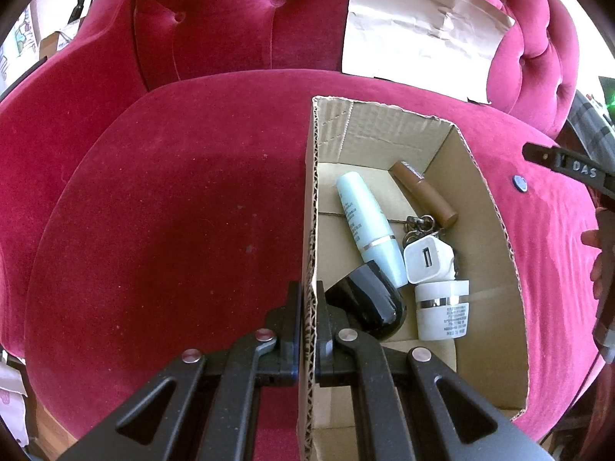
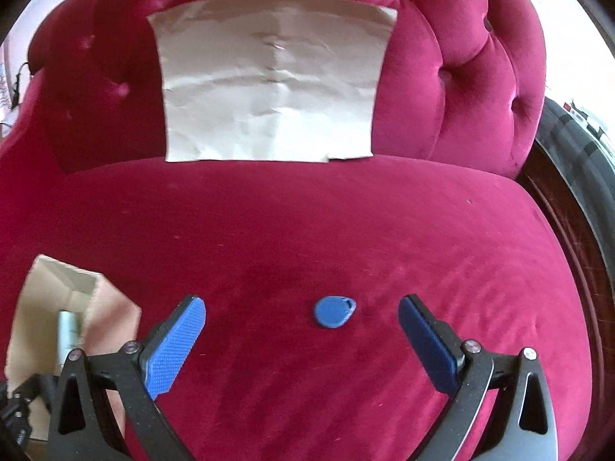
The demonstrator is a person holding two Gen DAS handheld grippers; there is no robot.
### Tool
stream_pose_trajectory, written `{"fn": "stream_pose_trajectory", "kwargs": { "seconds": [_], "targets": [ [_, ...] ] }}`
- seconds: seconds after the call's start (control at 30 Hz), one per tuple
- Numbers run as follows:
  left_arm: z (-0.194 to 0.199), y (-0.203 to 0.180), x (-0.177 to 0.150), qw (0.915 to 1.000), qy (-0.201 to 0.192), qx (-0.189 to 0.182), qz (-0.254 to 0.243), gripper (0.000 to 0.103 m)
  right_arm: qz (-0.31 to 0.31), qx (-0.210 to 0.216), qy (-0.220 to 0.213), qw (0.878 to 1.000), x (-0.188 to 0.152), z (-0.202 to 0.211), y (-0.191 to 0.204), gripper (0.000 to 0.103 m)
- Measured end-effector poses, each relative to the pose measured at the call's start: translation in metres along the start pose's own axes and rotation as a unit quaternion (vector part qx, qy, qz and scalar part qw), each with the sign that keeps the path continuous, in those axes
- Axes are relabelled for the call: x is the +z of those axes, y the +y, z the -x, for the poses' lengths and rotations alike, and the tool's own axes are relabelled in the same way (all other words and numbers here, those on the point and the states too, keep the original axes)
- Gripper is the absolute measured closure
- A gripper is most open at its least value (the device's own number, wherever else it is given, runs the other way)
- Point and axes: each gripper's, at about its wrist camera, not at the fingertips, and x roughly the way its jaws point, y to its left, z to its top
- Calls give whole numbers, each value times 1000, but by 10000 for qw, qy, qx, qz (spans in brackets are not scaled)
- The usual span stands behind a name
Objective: Organize rigid objects
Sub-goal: 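Move the right gripper back toward the blue key fob, then close the right gripper on the blue key fob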
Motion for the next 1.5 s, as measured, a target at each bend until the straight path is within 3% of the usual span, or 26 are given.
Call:
{"fn": "stream_pose_trajectory", "kwargs": {
  "seconds": [0.57,1.1,1.2,1.3,1.37,1.5],
  "targets": [
    [0,0,1,10000,7,-10,-1,99,-90,-222,550,9982,-12,-67,-29,1],
    [0,0,1,10000,12,-5,2,99,-235,-92,631,9977,-17,-71,-36,2],
    [0,0,1,10000,11,-4,-2,99,-210,-108,550,9982,-16,-69,-37,16],
    [0,0,1,10000,10,-6,1,99,-160,-137,482,9986,-16,-64,-37,43],
    [0,0,1,10000,9,-2,-6,99,-96,-162,454,9988,-15,-62,-36,68],
    [1,0,2,10000,10,-4,-3,99,-24,-201,436,9988,-15,-60,-35,68]
  ]
}}
